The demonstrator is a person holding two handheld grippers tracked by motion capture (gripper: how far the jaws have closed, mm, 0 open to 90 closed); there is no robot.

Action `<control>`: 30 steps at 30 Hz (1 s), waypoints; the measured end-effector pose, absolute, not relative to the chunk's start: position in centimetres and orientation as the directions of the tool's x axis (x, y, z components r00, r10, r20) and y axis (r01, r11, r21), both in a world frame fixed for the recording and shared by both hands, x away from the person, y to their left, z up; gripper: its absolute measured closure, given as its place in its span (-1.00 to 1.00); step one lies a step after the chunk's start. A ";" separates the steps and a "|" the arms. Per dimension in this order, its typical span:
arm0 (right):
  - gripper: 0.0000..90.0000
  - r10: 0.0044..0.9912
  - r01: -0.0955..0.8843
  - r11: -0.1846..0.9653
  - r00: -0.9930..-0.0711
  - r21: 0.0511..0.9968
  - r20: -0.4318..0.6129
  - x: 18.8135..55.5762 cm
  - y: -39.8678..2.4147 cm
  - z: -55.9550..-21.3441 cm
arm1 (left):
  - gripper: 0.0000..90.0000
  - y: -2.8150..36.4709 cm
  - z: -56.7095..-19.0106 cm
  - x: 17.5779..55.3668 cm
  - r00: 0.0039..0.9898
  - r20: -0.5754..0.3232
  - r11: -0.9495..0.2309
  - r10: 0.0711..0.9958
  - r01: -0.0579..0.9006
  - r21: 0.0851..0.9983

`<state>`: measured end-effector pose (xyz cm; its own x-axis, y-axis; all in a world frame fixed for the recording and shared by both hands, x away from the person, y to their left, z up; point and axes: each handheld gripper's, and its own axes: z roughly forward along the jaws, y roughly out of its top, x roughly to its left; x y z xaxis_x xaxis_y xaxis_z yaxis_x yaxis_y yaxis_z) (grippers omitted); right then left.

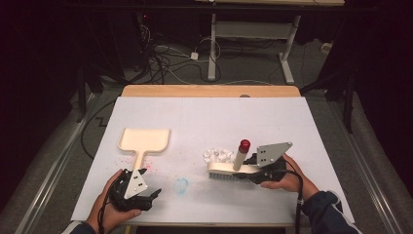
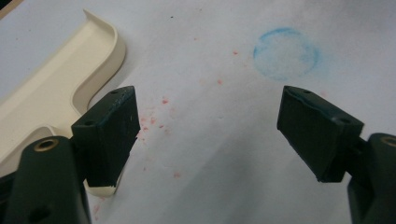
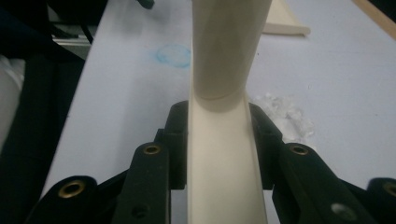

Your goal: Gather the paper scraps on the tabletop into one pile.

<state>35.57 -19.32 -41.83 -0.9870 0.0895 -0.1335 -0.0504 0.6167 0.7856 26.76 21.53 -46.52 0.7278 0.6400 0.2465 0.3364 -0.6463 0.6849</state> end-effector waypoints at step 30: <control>0.50 0.333 0.069 0.523 -0.934 0.849 -0.130 37.2 -18.9 -39.0 | -0.55 21.8 -46.5 26.9 0.727 0.239 -0.644 0.644 0.345 0.683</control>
